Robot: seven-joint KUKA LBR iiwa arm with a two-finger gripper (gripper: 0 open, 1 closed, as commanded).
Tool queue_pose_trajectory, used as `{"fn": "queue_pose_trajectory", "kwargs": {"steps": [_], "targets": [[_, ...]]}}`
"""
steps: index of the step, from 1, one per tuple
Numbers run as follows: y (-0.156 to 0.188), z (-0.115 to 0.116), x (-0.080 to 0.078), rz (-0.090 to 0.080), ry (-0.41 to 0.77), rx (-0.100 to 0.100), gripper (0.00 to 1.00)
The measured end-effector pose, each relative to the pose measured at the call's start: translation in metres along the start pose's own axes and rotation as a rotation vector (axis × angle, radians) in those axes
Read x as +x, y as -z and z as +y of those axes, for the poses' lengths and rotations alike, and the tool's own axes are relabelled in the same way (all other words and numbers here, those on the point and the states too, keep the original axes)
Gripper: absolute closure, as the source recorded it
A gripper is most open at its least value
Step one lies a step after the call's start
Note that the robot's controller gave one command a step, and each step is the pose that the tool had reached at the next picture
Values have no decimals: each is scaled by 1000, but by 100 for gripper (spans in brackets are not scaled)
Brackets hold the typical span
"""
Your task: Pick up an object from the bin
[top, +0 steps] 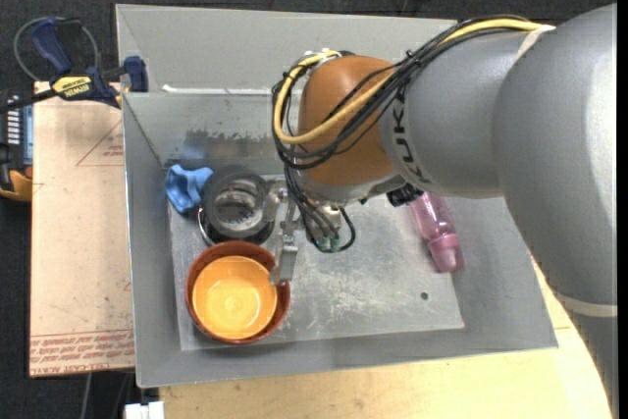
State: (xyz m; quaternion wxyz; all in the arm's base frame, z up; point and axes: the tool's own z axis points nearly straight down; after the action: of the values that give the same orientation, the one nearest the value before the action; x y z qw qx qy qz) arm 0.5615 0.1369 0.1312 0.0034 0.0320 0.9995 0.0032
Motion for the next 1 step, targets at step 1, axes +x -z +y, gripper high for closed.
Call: {"fn": "queue_pose_trajectory", "kwargs": {"steps": [1], "targets": [[48, 7, -10, 0, 190, 0, 0]]}}
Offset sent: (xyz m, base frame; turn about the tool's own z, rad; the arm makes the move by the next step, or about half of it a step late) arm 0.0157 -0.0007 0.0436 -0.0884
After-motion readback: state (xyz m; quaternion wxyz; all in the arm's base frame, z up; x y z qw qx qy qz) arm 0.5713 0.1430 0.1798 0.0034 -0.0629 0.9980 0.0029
